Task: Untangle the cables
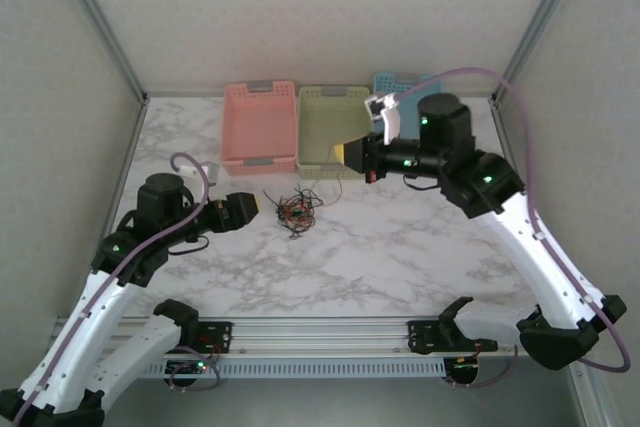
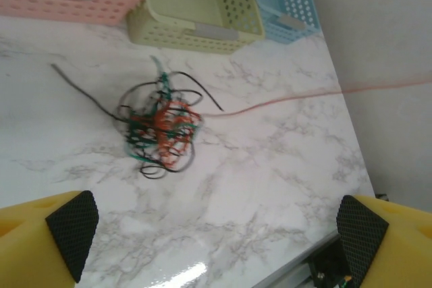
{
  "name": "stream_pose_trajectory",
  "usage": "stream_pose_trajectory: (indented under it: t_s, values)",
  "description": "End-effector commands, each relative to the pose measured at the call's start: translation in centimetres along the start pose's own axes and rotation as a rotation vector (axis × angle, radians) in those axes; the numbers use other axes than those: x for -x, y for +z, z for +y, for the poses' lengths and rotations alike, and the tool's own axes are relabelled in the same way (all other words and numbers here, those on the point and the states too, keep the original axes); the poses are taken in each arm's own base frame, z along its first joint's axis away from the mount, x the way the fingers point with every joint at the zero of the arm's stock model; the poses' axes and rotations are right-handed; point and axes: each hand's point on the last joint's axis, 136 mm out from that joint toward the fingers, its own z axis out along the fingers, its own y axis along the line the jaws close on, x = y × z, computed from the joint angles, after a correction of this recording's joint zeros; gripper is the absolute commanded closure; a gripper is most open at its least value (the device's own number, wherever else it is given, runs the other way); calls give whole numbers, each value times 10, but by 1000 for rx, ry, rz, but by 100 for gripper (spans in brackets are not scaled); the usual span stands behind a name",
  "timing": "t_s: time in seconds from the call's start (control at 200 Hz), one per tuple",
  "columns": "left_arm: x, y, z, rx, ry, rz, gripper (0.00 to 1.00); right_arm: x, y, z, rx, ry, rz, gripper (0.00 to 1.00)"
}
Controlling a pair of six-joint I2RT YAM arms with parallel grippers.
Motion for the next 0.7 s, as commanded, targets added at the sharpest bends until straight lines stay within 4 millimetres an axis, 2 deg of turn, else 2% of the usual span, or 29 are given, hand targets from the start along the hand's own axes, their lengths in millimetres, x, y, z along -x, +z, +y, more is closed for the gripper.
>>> stream_pose_trajectory:
  t_s: [0.0,0.19,0.34,0.416,0.536,0.691]
  values:
    - [-8,12,-7,-33,-7,16,7,26,-14,34,99,-47,-41,100]
    - [-22,33,-19,-36,42,62,11,60,-24,51,121,-86,-119,100]
    - [-30,50,-13,9,68,92,12,87,-41,67,124,-132,-194,100]
    - [-35,60,-18,-14,65,108,13,96,-45,74,139,-138,-213,100]
    - [-46,78,-29,-51,82,142,17,97,-44,75,146,-133,-212,100]
    - [-77,99,-45,-82,180,205,17,80,-32,49,64,-105,-191,100]
